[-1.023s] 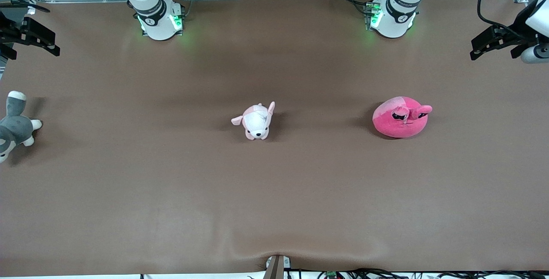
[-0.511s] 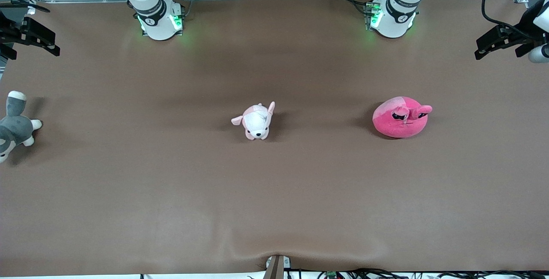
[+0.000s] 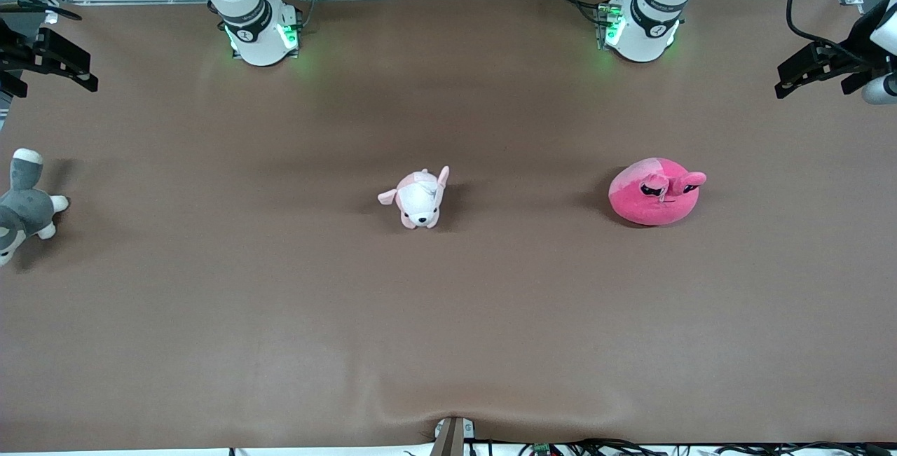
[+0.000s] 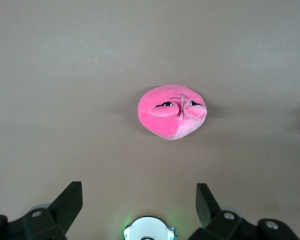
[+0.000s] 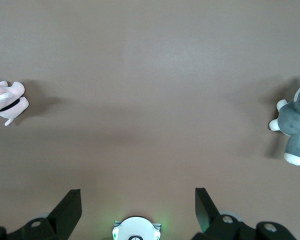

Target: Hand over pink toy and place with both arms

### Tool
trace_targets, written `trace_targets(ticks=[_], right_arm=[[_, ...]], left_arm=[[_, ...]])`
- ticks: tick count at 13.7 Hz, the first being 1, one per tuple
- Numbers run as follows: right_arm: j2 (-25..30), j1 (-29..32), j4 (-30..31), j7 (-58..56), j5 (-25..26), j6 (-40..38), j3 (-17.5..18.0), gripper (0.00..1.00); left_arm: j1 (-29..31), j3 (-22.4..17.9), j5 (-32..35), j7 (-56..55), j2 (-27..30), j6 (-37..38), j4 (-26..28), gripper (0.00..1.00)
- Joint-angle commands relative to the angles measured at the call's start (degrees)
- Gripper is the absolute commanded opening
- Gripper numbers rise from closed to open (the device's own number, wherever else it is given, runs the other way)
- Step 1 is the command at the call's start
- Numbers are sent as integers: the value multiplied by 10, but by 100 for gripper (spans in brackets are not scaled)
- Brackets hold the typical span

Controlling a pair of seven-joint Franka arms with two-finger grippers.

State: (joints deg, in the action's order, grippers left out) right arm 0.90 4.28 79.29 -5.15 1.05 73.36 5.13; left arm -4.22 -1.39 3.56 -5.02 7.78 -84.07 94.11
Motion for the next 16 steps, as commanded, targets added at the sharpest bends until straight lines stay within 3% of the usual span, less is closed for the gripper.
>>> trace_targets(ticks=[1, 12, 16], right_arm=[[5, 8, 3, 1, -10, -1, 4, 100], [5, 8, 3, 1, -10, -2, 4, 100], [5, 8, 3, 1, -10, -2, 4, 100]], left_arm=[[2, 0, -7, -6, -6, 13, -15, 100], [1, 2, -8, -37, -14, 11, 4, 100], [0, 3, -10, -136, -82, -14, 9, 100]])
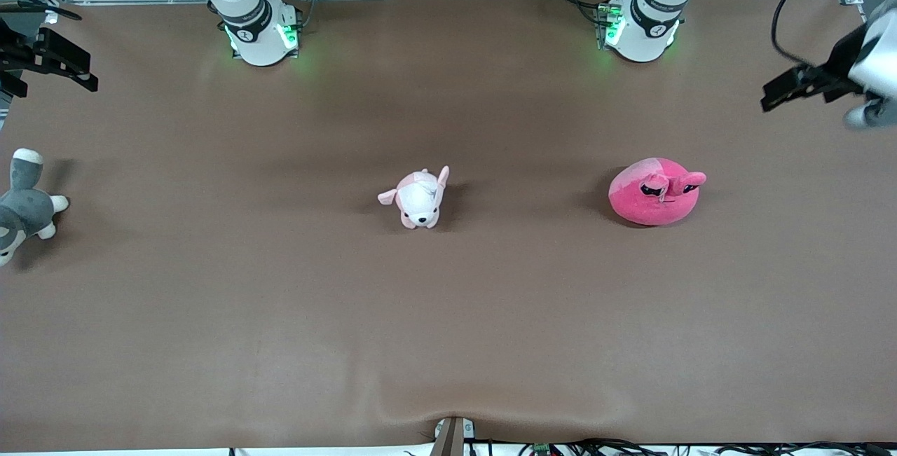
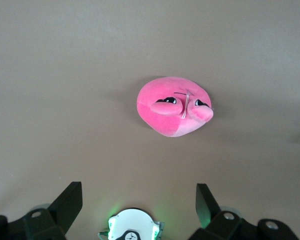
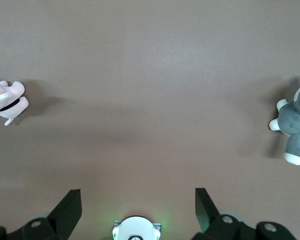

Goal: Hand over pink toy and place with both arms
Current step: 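Reach the left gripper down to the pink plush toy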

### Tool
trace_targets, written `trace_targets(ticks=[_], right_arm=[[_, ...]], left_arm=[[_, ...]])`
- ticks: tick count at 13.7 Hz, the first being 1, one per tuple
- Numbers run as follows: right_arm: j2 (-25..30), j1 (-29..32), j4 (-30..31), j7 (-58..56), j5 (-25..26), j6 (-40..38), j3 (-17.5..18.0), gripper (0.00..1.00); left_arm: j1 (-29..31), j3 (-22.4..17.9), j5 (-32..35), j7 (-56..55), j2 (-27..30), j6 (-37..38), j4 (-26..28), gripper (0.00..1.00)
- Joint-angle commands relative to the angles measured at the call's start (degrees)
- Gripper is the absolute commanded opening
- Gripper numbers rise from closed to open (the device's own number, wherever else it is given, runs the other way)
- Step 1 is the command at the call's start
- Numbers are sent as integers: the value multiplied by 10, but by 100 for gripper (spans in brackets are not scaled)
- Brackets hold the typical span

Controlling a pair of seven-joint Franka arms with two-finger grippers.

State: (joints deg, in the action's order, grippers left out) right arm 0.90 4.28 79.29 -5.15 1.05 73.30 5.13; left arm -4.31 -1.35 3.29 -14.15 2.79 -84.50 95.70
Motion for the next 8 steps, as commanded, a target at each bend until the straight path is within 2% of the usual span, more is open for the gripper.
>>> trace_targets(ticks=[1, 4, 6, 8], right_arm=[[5, 8, 3, 1, -10, -2, 4, 100], [5, 8, 3, 1, -10, -2, 4, 100], [5, 8, 3, 1, -10, -2, 4, 100], [5, 8, 3, 1, -10, -2, 4, 100]], left_arm=[[1, 3, -7, -80, -48, -15, -6, 100], [0, 4, -9, -186, -72, -36, 9, 100], [-2, 5, -11, -271, -70, -76, 46, 100], [-8, 6, -27, -408, -76, -103, 55, 100]])
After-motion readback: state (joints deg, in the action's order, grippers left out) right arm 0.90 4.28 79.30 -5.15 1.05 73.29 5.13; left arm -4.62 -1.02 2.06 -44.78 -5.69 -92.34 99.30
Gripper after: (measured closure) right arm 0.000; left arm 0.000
